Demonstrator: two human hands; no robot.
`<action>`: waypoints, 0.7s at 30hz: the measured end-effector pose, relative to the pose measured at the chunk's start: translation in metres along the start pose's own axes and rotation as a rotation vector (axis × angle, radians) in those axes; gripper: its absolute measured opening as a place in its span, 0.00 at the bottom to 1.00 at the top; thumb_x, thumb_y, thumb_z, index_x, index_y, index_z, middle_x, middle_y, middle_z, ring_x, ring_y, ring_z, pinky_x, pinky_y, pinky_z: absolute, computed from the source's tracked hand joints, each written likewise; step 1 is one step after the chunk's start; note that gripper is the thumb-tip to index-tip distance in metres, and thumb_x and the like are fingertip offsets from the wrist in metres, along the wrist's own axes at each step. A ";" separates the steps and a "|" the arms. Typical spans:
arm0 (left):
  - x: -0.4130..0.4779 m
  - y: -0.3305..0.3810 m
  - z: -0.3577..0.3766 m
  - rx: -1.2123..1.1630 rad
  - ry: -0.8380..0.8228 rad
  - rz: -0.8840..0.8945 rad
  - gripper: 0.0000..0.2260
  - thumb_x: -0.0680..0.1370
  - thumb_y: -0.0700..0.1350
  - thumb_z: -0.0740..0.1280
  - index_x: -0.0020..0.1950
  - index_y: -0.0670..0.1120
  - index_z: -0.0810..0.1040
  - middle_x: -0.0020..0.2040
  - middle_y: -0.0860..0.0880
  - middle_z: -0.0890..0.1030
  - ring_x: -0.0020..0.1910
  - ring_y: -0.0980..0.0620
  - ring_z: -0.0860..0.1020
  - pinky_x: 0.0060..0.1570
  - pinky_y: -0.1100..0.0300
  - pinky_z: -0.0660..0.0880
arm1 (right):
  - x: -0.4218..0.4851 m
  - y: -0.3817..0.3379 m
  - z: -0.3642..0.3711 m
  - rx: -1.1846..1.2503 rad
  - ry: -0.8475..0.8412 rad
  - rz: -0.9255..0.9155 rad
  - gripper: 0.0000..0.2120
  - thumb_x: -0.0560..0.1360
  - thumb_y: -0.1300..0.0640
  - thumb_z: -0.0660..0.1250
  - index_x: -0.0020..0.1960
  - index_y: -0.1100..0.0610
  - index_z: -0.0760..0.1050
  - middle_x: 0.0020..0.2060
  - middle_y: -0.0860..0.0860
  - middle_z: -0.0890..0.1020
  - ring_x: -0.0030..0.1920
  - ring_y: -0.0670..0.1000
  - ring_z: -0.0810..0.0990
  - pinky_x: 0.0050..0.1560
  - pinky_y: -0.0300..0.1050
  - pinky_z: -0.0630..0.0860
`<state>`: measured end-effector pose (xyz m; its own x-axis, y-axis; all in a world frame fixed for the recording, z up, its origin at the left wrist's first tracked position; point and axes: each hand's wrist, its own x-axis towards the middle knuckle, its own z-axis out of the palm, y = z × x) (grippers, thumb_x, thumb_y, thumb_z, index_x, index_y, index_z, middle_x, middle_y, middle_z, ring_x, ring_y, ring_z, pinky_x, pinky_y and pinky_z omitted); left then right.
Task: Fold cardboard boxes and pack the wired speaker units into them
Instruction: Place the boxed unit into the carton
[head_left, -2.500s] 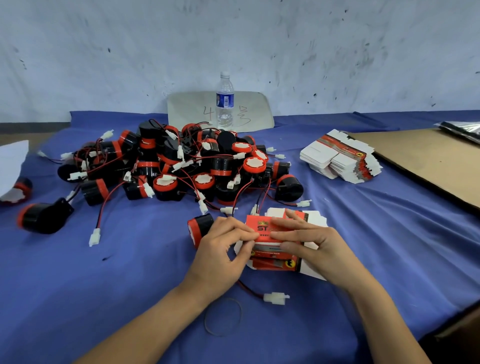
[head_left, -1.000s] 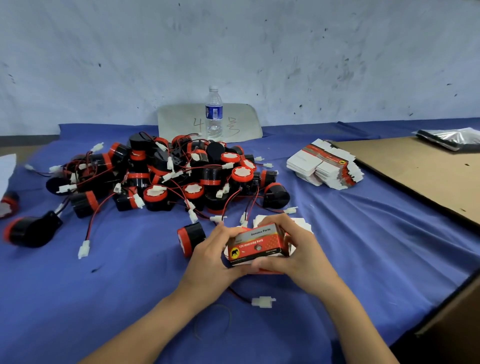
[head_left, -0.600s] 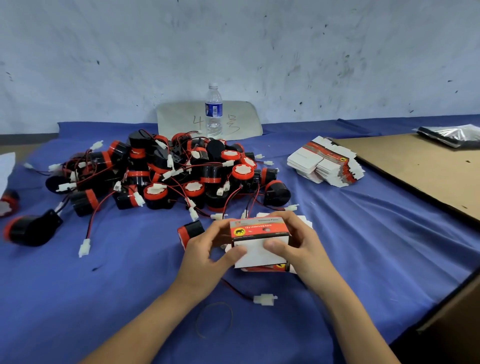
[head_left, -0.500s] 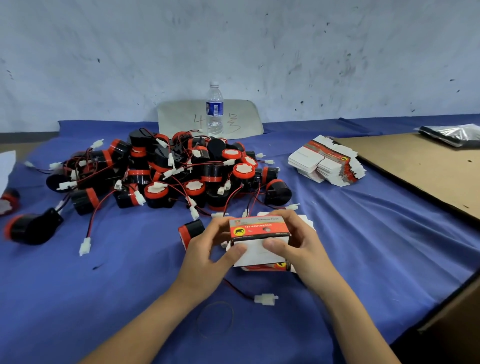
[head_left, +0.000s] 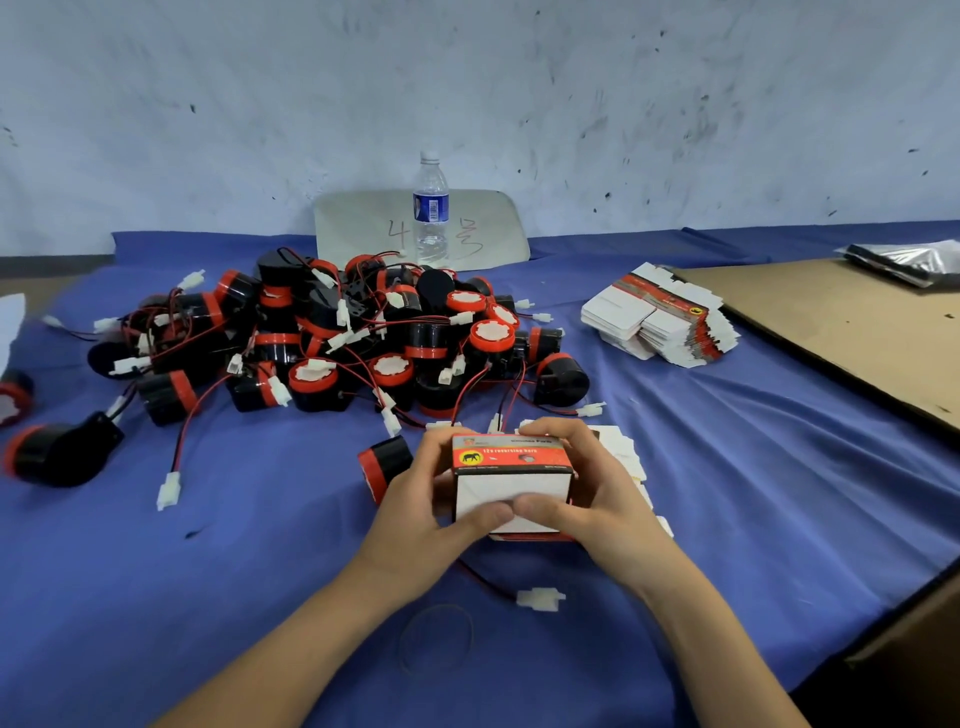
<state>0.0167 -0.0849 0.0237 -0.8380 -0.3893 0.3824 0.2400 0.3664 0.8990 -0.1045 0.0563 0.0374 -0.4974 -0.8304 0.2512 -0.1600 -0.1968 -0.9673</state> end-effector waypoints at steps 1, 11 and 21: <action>0.000 0.000 -0.001 0.001 0.009 0.008 0.23 0.69 0.53 0.72 0.60 0.53 0.68 0.54 0.63 0.81 0.53 0.62 0.80 0.47 0.71 0.75 | 0.000 0.001 0.001 -0.014 0.007 -0.020 0.22 0.68 0.60 0.74 0.59 0.49 0.72 0.52 0.47 0.82 0.53 0.49 0.81 0.49 0.40 0.77; 0.001 -0.009 -0.002 -0.005 0.127 0.021 0.30 0.65 0.58 0.74 0.63 0.74 0.66 0.58 0.64 0.77 0.53 0.59 0.80 0.47 0.68 0.76 | 0.003 -0.003 -0.011 -0.283 0.018 0.114 0.24 0.66 0.53 0.78 0.58 0.44 0.71 0.50 0.42 0.81 0.51 0.45 0.80 0.52 0.43 0.78; 0.003 -0.018 -0.005 -0.011 0.274 0.113 0.19 0.75 0.58 0.62 0.66 0.65 0.67 0.57 0.54 0.78 0.46 0.51 0.82 0.45 0.59 0.80 | -0.008 -0.064 -0.062 0.647 0.462 -0.174 0.18 0.69 0.64 0.66 0.58 0.63 0.75 0.55 0.58 0.82 0.55 0.57 0.82 0.49 0.46 0.81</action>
<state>0.0125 -0.0969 0.0096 -0.6426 -0.5610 0.5219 0.3307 0.4113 0.8494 -0.1428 0.1080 0.0990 -0.8350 -0.4891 0.2521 0.1869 -0.6831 -0.7060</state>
